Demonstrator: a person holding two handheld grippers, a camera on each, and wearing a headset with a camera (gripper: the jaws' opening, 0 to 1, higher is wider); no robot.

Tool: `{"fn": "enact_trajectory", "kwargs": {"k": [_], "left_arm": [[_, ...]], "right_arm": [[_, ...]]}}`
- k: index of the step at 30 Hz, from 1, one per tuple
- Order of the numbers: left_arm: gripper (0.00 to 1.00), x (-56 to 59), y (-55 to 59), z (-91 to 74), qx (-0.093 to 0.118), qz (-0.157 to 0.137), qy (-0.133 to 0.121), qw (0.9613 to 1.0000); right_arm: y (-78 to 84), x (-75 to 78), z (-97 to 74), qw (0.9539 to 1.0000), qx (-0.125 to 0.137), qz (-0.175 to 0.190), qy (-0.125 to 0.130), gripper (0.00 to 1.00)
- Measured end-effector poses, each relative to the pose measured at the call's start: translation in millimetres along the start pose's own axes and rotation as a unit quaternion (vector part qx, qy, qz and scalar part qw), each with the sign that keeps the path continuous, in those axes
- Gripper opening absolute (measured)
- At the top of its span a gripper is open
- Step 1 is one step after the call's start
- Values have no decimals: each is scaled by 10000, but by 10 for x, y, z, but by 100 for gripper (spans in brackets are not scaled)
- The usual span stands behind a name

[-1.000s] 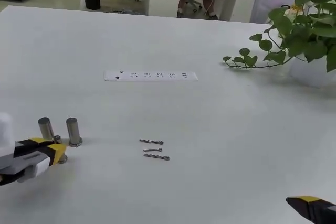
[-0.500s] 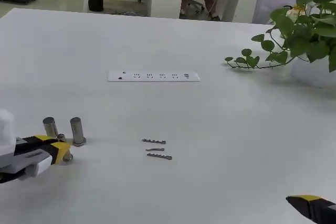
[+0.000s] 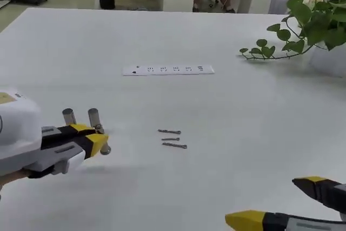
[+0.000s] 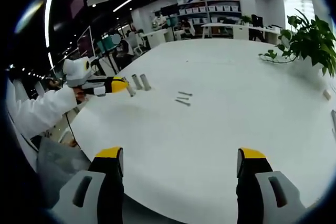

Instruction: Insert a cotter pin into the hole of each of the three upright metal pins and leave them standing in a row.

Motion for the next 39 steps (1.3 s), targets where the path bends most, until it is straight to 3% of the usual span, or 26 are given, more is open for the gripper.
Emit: {"fn": "enact_trajectory", "kwargs": {"k": [10, 14, 26, 39], "left_arm": [[5, 345, 0, -93, 140, 214, 341, 9991], [5, 458, 22, -69, 59, 347, 448, 9984], [5, 653, 210, 141, -289, 402, 551, 9972], [5, 767, 346, 270, -537, 497, 682, 9950]], "right_arm": [[107, -86, -27, 9999, 66, -67, -106, 87], [112, -104, -36, 9998, 122, -106, -108, 87], [105, -157, -53, 9992, 316, -188, -171, 86], [138, -157, -24, 9992, 210, -209, -281, 85]]}}
Point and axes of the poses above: the centre of the closed fingertips' face, and the gripper's own axes: z roughly forward along the fingers, x roughly to its right, y roughly out of its underside, the point moved 6 cm from there along -z, roughly backward along the fingers, and after that the axes turned 5 degrees about -x, right-handed, at the moved point
